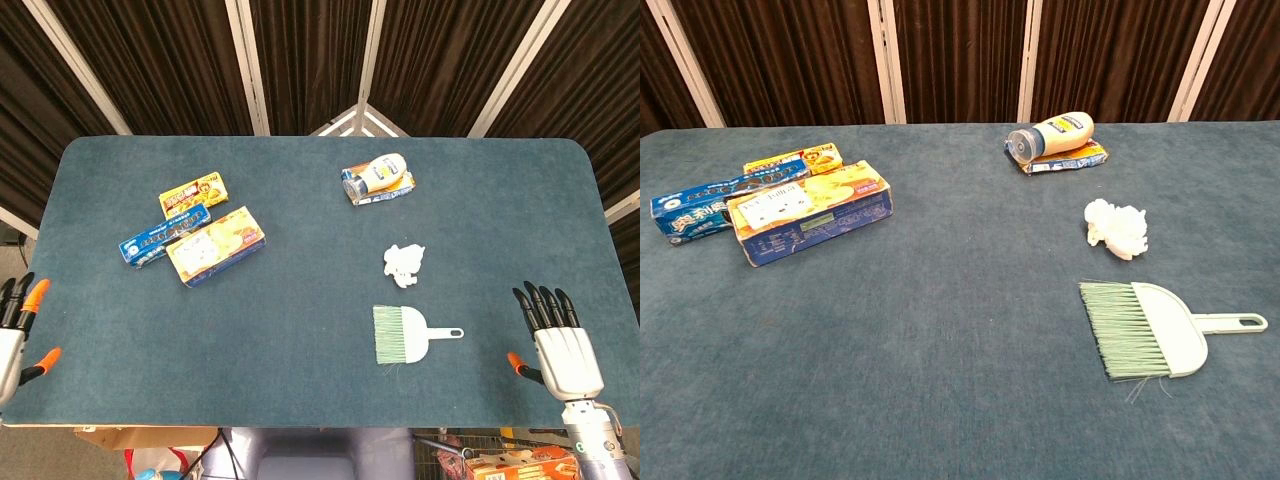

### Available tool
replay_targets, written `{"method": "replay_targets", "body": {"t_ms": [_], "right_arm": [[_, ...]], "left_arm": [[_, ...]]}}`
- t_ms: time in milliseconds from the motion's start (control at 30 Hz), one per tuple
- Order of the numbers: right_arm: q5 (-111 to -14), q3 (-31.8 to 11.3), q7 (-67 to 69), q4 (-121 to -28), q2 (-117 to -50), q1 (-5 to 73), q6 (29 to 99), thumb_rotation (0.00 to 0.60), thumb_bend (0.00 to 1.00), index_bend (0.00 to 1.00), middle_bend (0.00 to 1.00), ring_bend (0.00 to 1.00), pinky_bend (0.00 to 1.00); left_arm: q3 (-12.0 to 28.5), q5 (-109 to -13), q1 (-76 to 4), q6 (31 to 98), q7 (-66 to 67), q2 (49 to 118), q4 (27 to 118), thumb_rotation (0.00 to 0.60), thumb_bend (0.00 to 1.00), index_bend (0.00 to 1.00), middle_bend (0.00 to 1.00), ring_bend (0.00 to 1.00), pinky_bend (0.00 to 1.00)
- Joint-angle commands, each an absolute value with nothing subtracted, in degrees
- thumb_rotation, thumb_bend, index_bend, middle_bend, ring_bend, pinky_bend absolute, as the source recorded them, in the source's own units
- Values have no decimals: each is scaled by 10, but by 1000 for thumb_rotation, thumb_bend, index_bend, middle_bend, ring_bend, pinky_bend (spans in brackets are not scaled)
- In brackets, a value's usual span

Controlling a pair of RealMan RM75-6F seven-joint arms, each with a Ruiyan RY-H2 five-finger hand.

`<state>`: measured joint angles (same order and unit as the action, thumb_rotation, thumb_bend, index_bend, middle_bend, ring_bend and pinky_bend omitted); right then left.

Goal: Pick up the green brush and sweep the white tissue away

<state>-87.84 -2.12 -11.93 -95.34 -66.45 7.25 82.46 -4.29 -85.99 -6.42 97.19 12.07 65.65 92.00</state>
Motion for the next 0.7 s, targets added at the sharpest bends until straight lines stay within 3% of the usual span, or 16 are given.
{"method": "replay_targets", "body": {"t_ms": [33,700], "right_arm": [[-880,-21,-117,-953,-665,72,826,600,233,0,0,0,0],[-888,-17,-123,-950,-667,78,815,600,233,0,0,0,0]], "left_arm": [[-34,-855,-60,971,110,658,920,600,86,0,0,0,0],[-13,-848,-57,936,86,663,911,600,86,0,0,0,0]]}}
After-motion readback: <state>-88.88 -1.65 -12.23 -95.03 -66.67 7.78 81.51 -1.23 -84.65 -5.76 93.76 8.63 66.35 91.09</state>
